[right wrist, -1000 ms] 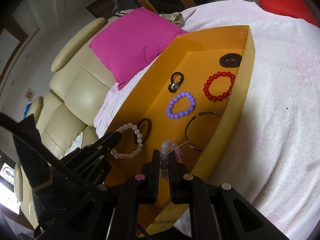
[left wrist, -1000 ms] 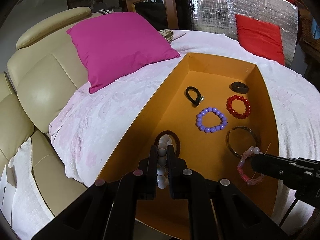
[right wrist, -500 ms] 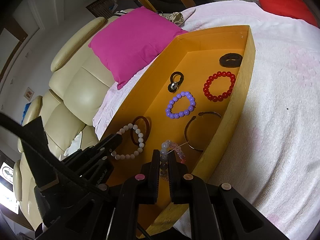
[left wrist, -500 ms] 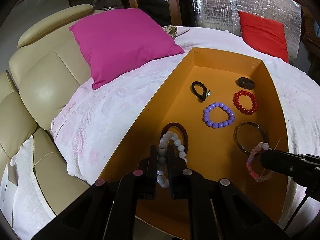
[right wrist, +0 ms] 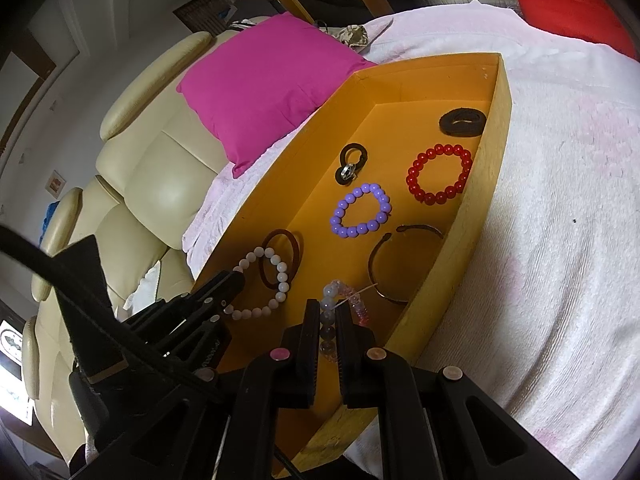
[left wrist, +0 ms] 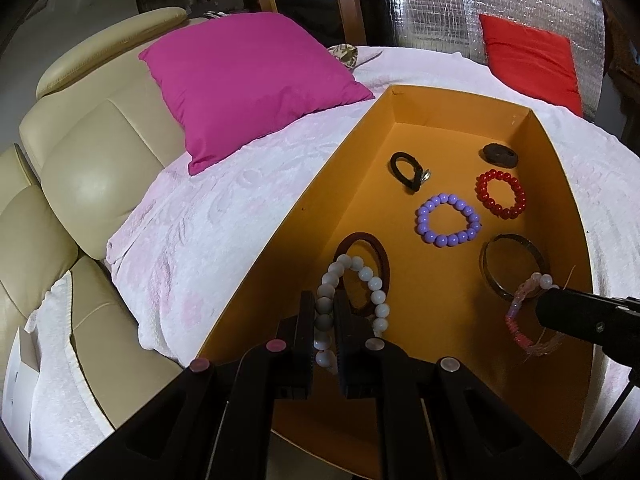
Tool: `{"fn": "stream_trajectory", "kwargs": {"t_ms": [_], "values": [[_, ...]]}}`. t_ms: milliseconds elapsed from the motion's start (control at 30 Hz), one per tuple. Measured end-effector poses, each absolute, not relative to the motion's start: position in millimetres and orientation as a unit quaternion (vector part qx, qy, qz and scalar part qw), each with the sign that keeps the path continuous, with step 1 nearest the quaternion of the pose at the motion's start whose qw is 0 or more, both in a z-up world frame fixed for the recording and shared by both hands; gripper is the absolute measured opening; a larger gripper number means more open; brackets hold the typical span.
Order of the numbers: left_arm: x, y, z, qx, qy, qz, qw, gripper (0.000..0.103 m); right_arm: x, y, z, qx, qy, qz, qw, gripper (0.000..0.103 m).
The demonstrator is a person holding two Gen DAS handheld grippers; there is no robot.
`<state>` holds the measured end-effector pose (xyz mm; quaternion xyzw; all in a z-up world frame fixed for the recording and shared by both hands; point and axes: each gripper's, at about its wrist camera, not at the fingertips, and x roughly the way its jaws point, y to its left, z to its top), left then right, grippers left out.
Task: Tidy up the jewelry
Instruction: 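Lower the white bead and pink crystal bracelets into the box, then open both tools to release the white and pink bracelets into the box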
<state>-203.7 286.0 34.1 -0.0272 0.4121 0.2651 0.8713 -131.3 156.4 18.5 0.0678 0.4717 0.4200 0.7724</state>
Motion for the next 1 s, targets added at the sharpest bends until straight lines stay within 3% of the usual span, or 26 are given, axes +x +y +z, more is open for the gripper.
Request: {"fn": "stream_trajectory", "kwargs": {"t_ms": [833, 867, 933, 1000], "values": [[-202.7, 294.8, 24.9, -0.020, 0.428, 0.290, 0.856, 0.010, -129.1, 160.0, 15.7, 0.072, 0.480, 0.412, 0.771, 0.010], [-202.4, 295.3, 24.7, -0.019, 0.430, 0.293, 0.854, 0.017, -128.2, 159.3, 15.3, 0.075, 0.482, 0.412, 0.770, 0.010], [-202.2, 296.3, 24.1, -0.018, 0.433, 0.301, 0.850, 0.039, -127.3, 158.5, 14.4, 0.079, 0.484, 0.412, 0.768, 0.011], [-203.6, 295.7, 25.5, -0.022, 0.428, 0.297, 0.854, 0.047, -126.5, 157.4, 14.1, 0.085, 0.485, 0.413, 0.766, 0.011]]}}
